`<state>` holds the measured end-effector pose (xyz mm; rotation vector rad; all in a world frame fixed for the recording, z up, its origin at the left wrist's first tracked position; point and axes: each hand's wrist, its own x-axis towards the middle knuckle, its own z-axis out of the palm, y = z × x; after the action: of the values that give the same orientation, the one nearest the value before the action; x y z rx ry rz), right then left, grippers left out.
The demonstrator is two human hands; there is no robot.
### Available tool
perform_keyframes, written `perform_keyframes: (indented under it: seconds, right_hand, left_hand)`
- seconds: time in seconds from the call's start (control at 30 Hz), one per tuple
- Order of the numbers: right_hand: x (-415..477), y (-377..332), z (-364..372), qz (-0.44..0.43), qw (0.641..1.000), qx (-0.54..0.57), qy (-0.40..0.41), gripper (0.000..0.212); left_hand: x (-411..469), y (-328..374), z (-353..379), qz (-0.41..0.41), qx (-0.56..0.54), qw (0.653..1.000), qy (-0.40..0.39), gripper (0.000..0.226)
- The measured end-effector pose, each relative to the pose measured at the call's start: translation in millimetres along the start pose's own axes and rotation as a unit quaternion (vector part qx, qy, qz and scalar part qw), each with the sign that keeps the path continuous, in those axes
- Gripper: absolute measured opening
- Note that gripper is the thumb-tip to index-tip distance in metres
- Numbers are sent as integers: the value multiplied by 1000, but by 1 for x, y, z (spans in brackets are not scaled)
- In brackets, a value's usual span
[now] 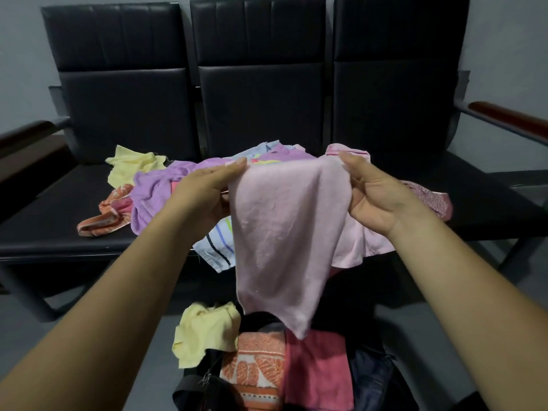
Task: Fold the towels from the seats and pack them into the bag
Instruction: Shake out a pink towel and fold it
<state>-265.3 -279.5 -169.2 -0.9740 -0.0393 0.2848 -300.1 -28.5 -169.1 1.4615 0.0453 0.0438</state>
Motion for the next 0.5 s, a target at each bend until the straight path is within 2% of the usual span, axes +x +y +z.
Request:
perform_keyframes:
  seconds: [0.07, 0.13, 0.2, 0.23, 0.33, 0.43, 0.5]
  right_hand:
    - [0, -3, -2, -13, 1000, -2, -29, 23]
    - [-1, -3, -2, -25, 997, -64, -33, 20]
    - [0, -3, -6, -38, 993, -111, -15, 14]
    - [1, -3, -9, -41, 990, -138, -5, 18]
    - [3, -2, -16, -42, 974, -219, 33, 17]
    - [4, 0, -14, -42, 978, -199, 52, 8]
    - [3, -2, -10, -35, 991, -122, 41, 16]
  left_hand:
    - [-1, 1, -1, 22, -24, 998, -52, 17]
    - [0, -1, -5, 46, -3, 997, -65, 22]
    - [0, -2, -7, 75, 63, 995, -30, 21]
    - [1, -4, -8, 88, 97, 991, -12, 19]
    - [0, -8, -6, 91, 138, 986, 10, 16]
    - [1, -9, -2, 72, 143, 987, 17, 18]
    - [0, -7, 1, 42, 55, 998, 2, 22]
